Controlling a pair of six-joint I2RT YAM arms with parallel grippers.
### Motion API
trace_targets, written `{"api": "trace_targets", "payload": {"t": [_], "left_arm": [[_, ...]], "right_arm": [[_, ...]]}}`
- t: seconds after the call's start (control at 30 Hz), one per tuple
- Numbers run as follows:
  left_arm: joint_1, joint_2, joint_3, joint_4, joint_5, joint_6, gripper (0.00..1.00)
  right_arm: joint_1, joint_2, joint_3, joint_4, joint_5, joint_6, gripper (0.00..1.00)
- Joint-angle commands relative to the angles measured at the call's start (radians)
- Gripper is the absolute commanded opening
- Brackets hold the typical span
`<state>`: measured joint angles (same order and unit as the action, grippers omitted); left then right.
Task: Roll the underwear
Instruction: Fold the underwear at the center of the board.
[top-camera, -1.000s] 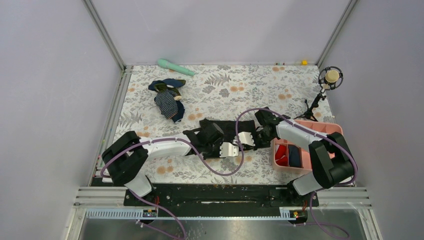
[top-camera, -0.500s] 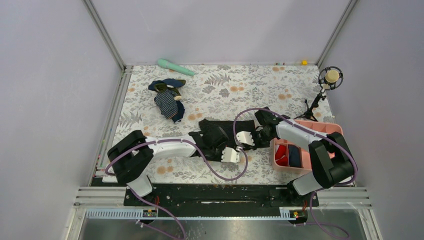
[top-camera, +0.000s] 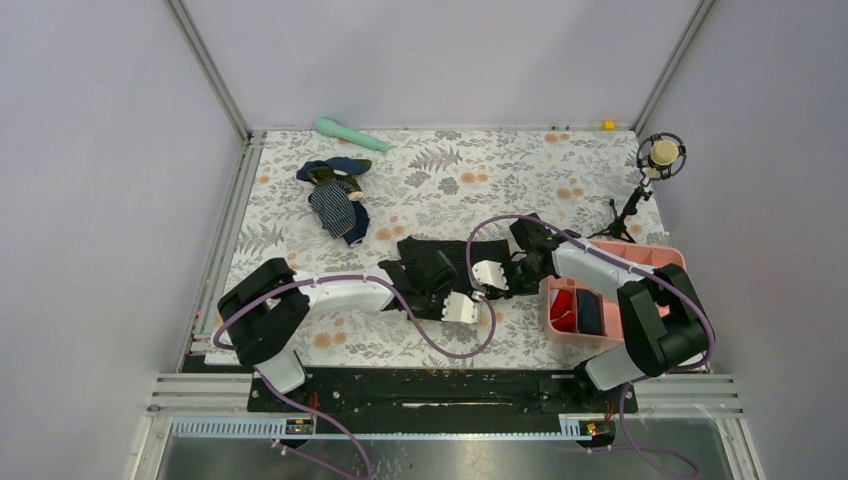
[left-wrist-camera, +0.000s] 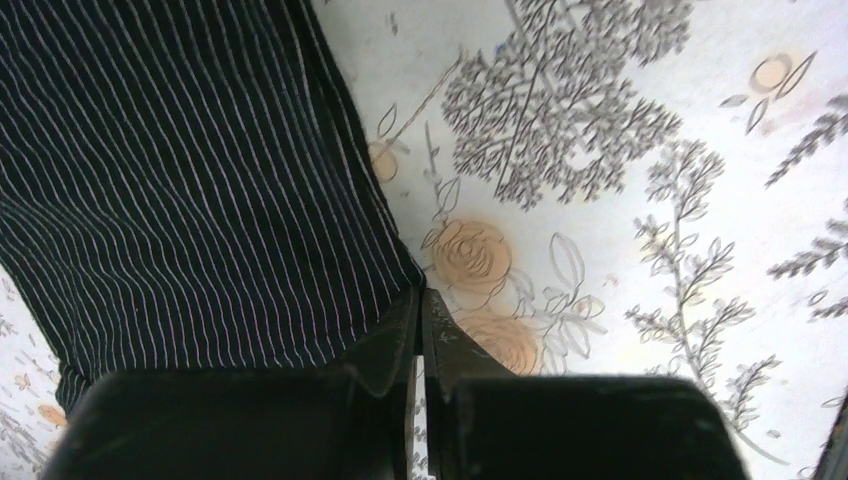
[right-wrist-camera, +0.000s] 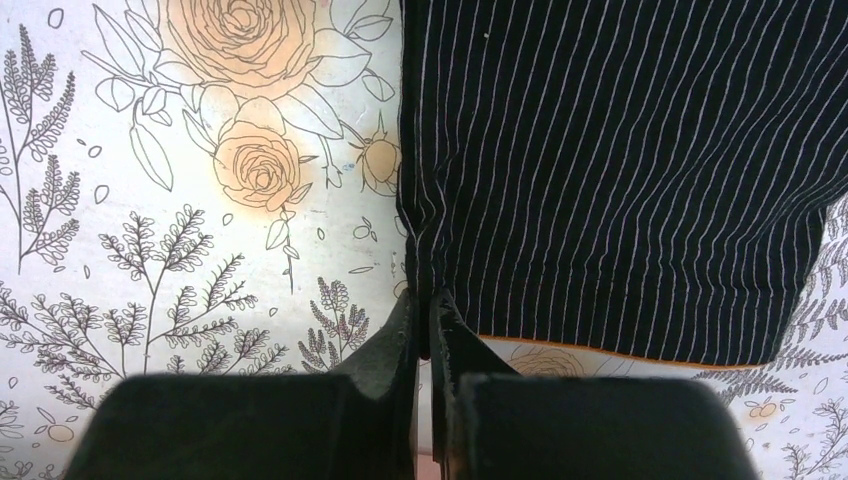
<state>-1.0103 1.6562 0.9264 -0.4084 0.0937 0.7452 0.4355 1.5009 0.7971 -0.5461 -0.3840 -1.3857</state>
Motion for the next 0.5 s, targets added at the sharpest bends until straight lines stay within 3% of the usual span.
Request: {"api": "trace_targets", "payload": {"t": [0.0, 0.2, 0.47], "left_arm": [[0.059, -0.058, -0.003, -0.047, 0.007, 0.040, 0.00], [0.116, -0.138, 0.046, -0.052, 0.076, 0.069, 0.00], [0.172, -0.121, 0.129, -0.225, 0.243, 0.240, 0.00]], "right_arm": [[0.003, -0.032, 0.033, -0.030, -0.035, 0.041, 0.00], [0.003, -0.072, 0.110, -0.135, -0.113, 0.113, 0.00], [0.003, -0.074, 0.169, -0.234, -0.106, 0.144, 0.00]]}}
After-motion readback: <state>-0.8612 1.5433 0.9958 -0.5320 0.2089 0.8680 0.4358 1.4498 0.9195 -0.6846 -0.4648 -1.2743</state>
